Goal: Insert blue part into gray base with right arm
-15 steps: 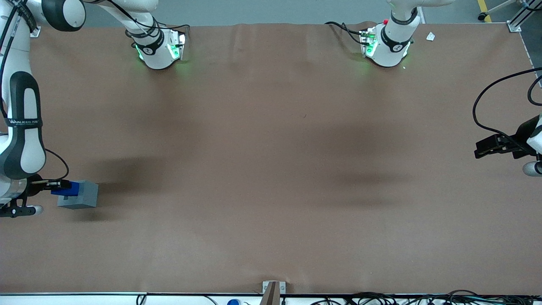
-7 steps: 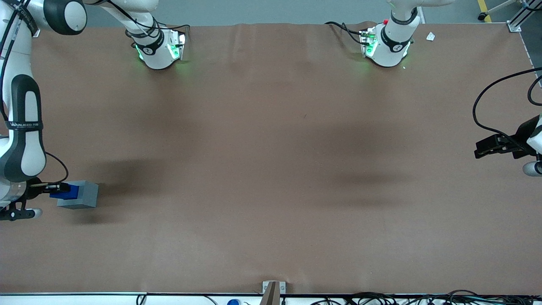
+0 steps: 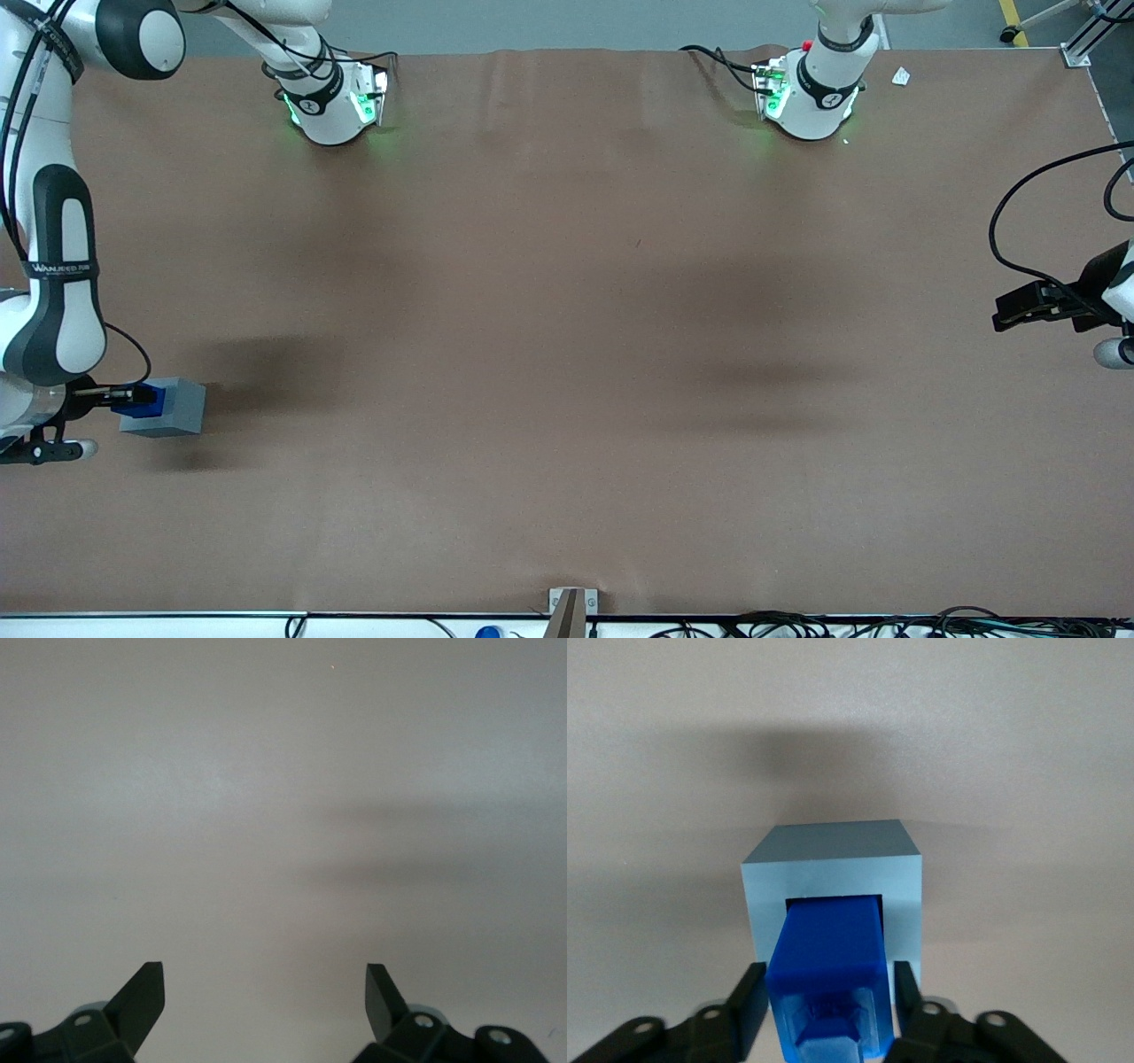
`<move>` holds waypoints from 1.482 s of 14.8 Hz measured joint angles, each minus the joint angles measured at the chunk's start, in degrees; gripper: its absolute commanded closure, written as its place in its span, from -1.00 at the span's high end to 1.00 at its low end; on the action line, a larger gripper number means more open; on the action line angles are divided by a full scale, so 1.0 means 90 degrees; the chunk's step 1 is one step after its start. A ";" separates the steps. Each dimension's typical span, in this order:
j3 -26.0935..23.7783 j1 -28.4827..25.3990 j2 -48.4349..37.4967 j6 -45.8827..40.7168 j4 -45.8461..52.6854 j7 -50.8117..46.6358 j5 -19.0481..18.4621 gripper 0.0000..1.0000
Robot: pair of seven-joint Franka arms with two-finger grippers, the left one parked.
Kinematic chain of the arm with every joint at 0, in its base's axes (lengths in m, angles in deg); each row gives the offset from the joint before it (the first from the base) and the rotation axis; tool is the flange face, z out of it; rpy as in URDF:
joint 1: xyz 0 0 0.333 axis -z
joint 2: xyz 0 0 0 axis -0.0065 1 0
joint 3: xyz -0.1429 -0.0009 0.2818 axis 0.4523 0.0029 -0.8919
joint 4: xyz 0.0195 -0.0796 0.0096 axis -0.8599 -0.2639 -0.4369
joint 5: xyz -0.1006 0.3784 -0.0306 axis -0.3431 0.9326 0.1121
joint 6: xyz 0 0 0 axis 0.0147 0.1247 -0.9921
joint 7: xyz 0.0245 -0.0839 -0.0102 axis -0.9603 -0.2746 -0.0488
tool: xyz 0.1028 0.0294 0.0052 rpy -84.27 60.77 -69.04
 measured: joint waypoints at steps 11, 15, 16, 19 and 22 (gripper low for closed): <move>-0.0258 -0.0455 -0.2636 -0.2426 0.0421 -0.0439 0.0007 1.00; -0.0277 -0.0666 -0.3478 -0.2672 -0.0012 -0.0719 0.0007 1.00; -0.0277 -0.0671 -0.3673 -0.2693 -0.0144 -0.0720 0.0007 1.00; -0.0279 -0.0683 -0.4246 -0.2776 -0.0551 -0.0720 0.0007 1.00; -0.0290 -0.0953 -0.4936 -0.2791 -0.1165 -0.0937 0.0008 1.00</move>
